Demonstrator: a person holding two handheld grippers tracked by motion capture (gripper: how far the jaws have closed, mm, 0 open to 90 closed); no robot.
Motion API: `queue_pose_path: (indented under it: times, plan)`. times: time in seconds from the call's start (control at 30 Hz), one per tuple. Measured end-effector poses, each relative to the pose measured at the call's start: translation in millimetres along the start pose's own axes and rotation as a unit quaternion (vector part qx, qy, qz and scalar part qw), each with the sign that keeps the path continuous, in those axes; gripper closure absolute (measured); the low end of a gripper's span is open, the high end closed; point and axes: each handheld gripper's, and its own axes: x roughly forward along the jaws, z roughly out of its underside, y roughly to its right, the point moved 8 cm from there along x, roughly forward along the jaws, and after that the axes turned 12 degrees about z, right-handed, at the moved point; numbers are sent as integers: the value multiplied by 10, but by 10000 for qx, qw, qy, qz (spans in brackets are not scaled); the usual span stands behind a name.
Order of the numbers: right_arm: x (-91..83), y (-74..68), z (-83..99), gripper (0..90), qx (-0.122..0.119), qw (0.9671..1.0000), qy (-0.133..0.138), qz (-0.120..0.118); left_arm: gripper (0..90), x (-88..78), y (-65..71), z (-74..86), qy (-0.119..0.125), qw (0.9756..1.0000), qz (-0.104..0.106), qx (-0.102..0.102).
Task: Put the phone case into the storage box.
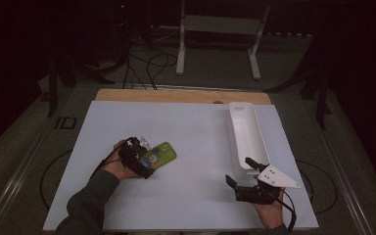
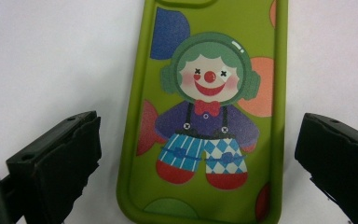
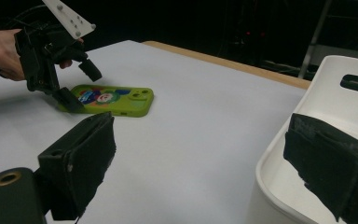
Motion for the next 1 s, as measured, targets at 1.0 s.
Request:
queue_pose_path:
  times: [1.0]
  plan:
    - [0,2,1,85,1,10000,-12,8,161,40,19,12,-81,9998,190,-47]
